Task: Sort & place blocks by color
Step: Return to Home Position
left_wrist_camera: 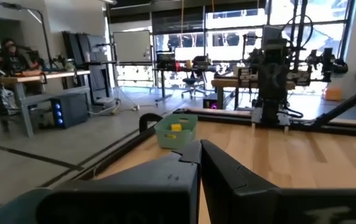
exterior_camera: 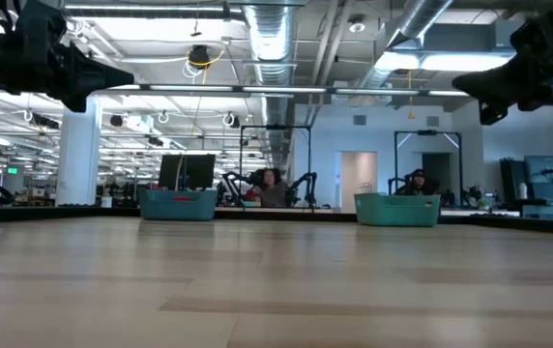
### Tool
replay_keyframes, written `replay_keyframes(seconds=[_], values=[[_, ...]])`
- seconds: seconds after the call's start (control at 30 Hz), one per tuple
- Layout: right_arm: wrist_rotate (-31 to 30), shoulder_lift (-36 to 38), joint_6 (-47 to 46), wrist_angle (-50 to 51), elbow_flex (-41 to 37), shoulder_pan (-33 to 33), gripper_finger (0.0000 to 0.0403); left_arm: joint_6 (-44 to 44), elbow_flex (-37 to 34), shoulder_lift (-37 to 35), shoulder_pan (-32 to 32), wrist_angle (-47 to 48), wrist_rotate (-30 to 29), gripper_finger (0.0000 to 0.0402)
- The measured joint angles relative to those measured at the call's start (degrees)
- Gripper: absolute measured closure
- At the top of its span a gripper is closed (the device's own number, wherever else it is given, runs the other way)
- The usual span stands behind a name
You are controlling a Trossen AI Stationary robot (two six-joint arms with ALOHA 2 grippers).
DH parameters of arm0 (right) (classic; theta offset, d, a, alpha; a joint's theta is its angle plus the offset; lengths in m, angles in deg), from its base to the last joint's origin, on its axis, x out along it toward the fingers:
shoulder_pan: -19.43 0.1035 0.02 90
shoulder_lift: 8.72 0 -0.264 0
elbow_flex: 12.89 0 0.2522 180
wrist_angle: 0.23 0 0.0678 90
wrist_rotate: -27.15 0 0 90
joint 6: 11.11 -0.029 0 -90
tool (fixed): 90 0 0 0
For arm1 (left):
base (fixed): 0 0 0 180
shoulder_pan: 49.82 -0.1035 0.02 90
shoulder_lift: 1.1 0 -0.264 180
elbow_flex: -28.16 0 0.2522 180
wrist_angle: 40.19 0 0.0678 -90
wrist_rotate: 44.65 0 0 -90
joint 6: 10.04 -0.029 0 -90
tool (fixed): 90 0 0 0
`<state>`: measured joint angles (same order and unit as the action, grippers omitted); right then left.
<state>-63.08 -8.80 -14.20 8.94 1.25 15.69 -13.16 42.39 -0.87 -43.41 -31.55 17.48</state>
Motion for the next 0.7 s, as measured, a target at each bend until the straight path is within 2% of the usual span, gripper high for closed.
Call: replay_keyframes(seconds=[0.2, 0.43, 0.7], values=[[-0.2, 0.0, 0.1, 2.2, 0.0, -1.5, 0.0381, 1.2, 0.0, 0.0, 0.0, 0.3, 2.8, 0.0401], [0.0, 0.0, 0.2, 2.5, 0.0, -3.8, 0.0381, -3.4, -0.1, 0.0, 0.0, 0.3, 3.1, 0.0401], [0.0, -0.4, 1.6, 3.3, -0.1, -3.4, 0.0381, 1.5, -0.1, 0.0, 0.0, 0.7, 9.3, 0.0401]])
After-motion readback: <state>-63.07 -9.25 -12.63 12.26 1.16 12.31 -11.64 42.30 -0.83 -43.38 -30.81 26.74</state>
